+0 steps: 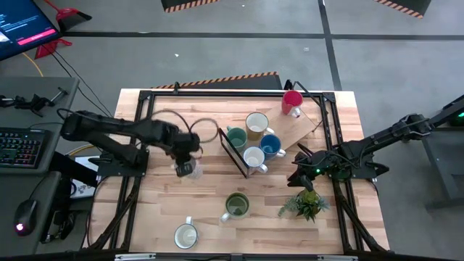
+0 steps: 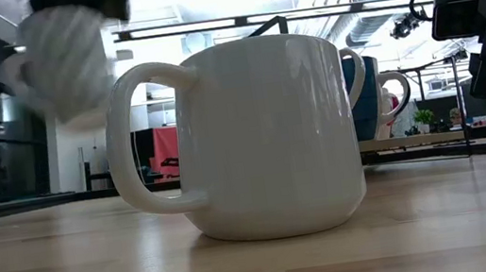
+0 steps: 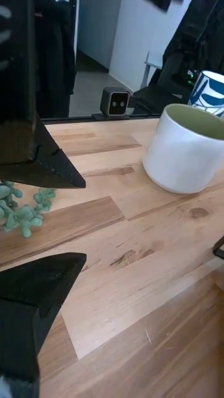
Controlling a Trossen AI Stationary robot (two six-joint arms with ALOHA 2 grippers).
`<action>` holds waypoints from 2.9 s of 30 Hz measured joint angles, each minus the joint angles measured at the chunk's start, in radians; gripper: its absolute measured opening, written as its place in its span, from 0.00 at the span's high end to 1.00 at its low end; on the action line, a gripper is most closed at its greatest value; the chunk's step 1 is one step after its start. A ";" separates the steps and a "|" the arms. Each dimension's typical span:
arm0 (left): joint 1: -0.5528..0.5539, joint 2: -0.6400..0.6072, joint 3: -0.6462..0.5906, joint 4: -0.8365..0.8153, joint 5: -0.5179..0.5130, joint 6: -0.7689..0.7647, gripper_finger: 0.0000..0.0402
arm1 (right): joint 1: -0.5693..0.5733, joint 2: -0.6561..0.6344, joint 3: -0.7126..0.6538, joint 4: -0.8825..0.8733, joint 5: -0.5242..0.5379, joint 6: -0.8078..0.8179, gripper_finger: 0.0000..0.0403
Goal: Place coffee mugs
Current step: Move the gray patterned mug to the bottom center of the table
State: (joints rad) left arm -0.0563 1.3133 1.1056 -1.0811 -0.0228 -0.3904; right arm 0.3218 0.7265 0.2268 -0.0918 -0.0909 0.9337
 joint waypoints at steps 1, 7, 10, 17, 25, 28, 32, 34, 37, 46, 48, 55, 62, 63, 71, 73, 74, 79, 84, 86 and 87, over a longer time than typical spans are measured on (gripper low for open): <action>0.014 0.005 0.042 -0.010 -0.021 0.026 0.98 | 0.000 0.000 0.000 -0.003 0.010 0.000 0.60; 0.130 0.092 0.315 -0.023 -0.104 0.190 0.98 | 0.000 0.000 0.000 -0.006 0.020 0.000 0.60; 0.182 0.178 0.469 -0.038 -0.119 0.287 0.98 | 0.000 0.000 0.000 -0.010 0.020 0.009 0.60; 0.269 0.430 0.868 -0.151 -0.145 0.454 0.98 | 0.000 0.000 0.000 -0.011 0.012 0.009 0.60; 0.288 0.625 1.156 -0.349 -0.178 0.523 0.98 | 0.000 0.000 0.000 -0.037 0.009 0.027 0.60; 0.279 0.624 1.176 -0.377 -0.196 0.514 0.98 | 0.000 0.000 0.000 -0.069 0.009 0.027 0.60; 0.235 0.580 1.177 -0.482 -0.205 0.464 0.98 | 0.000 0.000 0.000 -0.122 0.009 0.027 0.60; 0.195 0.568 1.174 -0.500 -0.197 0.422 0.98 | 0.000 0.000 0.000 -0.148 0.009 0.027 0.60; 0.127 0.546 1.153 -0.491 -0.160 0.383 0.98 | 0.000 0.000 0.000 -0.161 0.009 0.027 0.60; -0.108 0.566 1.154 -0.489 -0.160 0.188 0.98 | 0.000 0.000 0.000 -0.152 0.009 0.034 0.60; -0.150 0.586 1.154 -0.490 -0.165 0.159 0.98 | 0.000 0.000 0.000 -0.148 0.009 0.038 0.60; -0.244 0.670 1.111 -0.488 -0.169 0.081 0.98 | 0.000 0.000 0.000 -0.143 0.006 0.098 0.60; -0.341 0.717 1.061 -0.467 -0.163 0.003 0.98 | 0.000 0.000 0.000 -0.130 0.007 0.087 0.60; -0.356 0.719 1.061 -0.457 -0.157 -0.011 0.98 | 0.000 0.000 0.000 -0.130 0.007 0.087 0.60; -0.464 0.784 1.062 -0.376 -0.116 -0.116 0.98 | 0.000 0.000 0.000 -0.129 0.008 0.087 0.60; -0.488 0.817 1.060 -0.368 -0.101 -0.133 0.98 | 0.000 0.000 0.000 -0.126 0.008 0.087 0.60; -0.500 0.830 1.060 -0.360 -0.092 -0.140 0.98 | 0.000 0.000 0.000 -0.125 0.008 0.087 0.60; -0.547 0.872 1.060 -0.275 -0.071 -0.158 0.98 | 0.000 -0.001 0.000 -0.125 0.008 0.088 0.60; -0.563 0.911 1.061 -0.226 -0.061 -0.157 0.98 | 0.000 -0.001 0.000 -0.121 0.008 0.098 0.60; -0.560 0.936 1.061 -0.223 -0.059 -0.151 0.98 | 0.000 -0.001 0.000 -0.115 0.008 0.106 0.60; -0.559 0.948 1.061 -0.220 -0.056 -0.141 0.98 | 0.000 -0.001 0.000 -0.114 0.008 0.109 0.60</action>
State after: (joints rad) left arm -0.6153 2.2611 2.1666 -1.3008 -0.0786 -0.5314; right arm 0.3218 0.7255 0.2272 -0.2059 -0.0826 1.0427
